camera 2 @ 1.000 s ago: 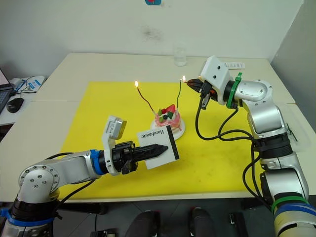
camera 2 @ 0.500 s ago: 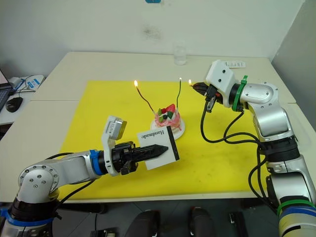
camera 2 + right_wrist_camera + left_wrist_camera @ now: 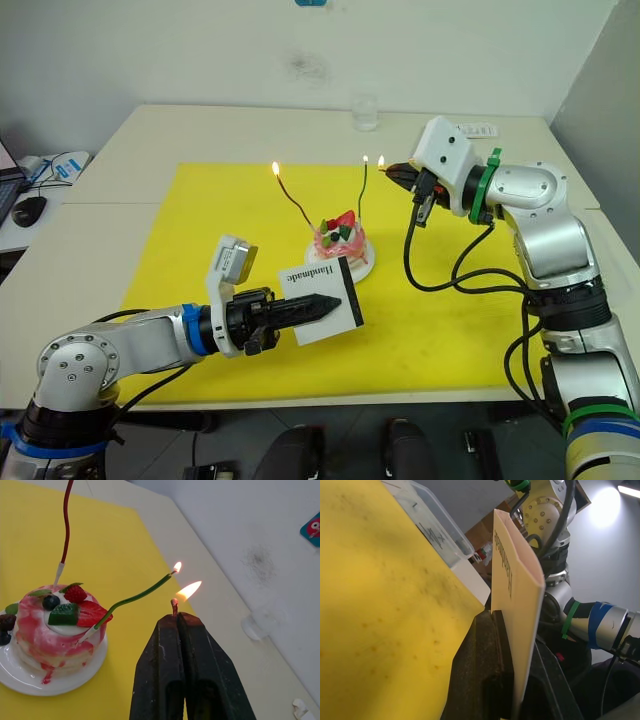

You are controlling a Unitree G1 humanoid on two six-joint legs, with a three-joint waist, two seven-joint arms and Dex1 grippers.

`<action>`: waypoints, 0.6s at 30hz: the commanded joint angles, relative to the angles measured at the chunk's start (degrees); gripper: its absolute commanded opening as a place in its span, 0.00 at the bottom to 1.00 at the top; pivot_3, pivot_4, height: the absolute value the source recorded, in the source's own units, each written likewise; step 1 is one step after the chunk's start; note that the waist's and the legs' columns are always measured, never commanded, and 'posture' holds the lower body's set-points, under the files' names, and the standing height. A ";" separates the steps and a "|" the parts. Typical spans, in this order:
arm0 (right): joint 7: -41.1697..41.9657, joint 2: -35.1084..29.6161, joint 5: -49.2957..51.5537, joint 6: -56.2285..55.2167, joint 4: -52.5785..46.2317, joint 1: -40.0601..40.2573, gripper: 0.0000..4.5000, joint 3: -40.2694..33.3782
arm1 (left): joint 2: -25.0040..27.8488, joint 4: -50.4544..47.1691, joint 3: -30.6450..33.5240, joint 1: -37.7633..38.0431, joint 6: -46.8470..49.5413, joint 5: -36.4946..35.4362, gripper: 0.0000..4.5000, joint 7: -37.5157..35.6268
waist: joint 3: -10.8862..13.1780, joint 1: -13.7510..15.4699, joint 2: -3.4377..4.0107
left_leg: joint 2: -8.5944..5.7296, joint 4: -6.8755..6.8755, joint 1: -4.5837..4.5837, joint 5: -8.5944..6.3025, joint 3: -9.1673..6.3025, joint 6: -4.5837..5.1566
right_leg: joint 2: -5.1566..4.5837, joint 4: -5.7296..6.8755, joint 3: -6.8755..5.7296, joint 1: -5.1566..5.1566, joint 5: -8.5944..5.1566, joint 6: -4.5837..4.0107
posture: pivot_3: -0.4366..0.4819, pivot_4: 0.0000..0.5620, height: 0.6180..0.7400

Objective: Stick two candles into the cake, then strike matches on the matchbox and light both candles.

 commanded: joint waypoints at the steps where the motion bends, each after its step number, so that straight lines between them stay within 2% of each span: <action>1: 0.48 -2.94 1.38 2.16 -4.46 1.50 0.01 -3.54 | 0.36 -1.43 0.27 -0.17 -0.36 -1.18 0.00 -0.96 | 0.00 0.07 0.00 | -0.01 0.01 -0.02 0.00 -0.01 0.00 | -0.01 -0.01 -0.02 -0.01 0.00 0.00 | 0.48 0.27 1.00; 8: -0.70 -8.26 1.08 4.59 -6.27 7.27 0.01 -7.44 | -0.46 -0.90 -0.69 -1.24 -0.23 -0.22 0.00 -2.07 | 0.00 0.07 0.00 | -0.02 0.06 -0.06 0.00 -0.02 0.00 | -0.02 0.00 -0.03 -0.02 0.01 0.01 | 0.48 0.27 1.00; 18: -6.66 -11.51 -0.11 9.55 -4.60 14.99 0.01 -13.93 | -1.50 -0.59 -1.74 -2.35 -0.07 2.05 0.00 -4.23 | 0.00 -0.03 0.00 | -0.02 0.07 -0.08 0.00 0.00 0.00 | -0.01 0.00 -0.01 -0.04 0.01 0.01 | 0.48 0.27 1.00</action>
